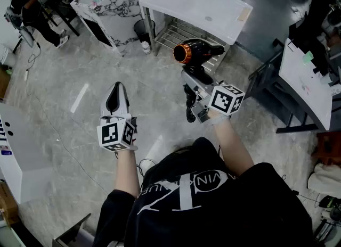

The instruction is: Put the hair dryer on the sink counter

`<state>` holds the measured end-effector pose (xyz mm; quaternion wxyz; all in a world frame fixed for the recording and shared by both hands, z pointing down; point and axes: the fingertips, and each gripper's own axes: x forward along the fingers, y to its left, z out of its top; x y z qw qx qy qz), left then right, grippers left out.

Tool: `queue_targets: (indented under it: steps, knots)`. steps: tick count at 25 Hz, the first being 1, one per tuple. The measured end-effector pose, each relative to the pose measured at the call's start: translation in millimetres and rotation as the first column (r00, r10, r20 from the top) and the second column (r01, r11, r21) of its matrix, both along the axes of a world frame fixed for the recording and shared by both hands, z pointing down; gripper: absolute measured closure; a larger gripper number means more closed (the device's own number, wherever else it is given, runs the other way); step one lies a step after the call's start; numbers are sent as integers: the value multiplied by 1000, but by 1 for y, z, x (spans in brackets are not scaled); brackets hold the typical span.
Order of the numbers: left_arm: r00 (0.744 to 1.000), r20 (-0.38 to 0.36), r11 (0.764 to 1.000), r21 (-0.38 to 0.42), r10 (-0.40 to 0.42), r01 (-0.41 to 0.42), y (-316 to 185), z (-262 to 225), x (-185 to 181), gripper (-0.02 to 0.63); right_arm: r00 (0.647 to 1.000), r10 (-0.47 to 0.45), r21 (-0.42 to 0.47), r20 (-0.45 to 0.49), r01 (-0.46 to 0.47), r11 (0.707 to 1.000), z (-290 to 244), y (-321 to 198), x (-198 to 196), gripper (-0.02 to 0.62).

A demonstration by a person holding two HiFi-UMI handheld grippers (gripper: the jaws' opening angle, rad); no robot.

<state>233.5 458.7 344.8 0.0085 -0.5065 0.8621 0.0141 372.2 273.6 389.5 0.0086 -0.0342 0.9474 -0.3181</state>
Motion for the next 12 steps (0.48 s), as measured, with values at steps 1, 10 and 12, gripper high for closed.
queue_targets:
  steps: [1, 10, 12]
  knots:
    - [1000, 1, 1000, 2, 1, -1, -1, 0, 0, 606, 1000, 3, 2, 2, -3, 1000, 0, -1, 0, 337]
    - [1000, -5, 1000, 11, 3, -3, -4, 6, -5, 606, 1000, 22, 11, 6, -22, 1000, 5, -7, -1, 337]
    - [1000, -4, 1000, 12, 3, -3, -5, 7, -4, 606, 1000, 24, 17, 5, -24, 1000, 6, -8, 0, 337]
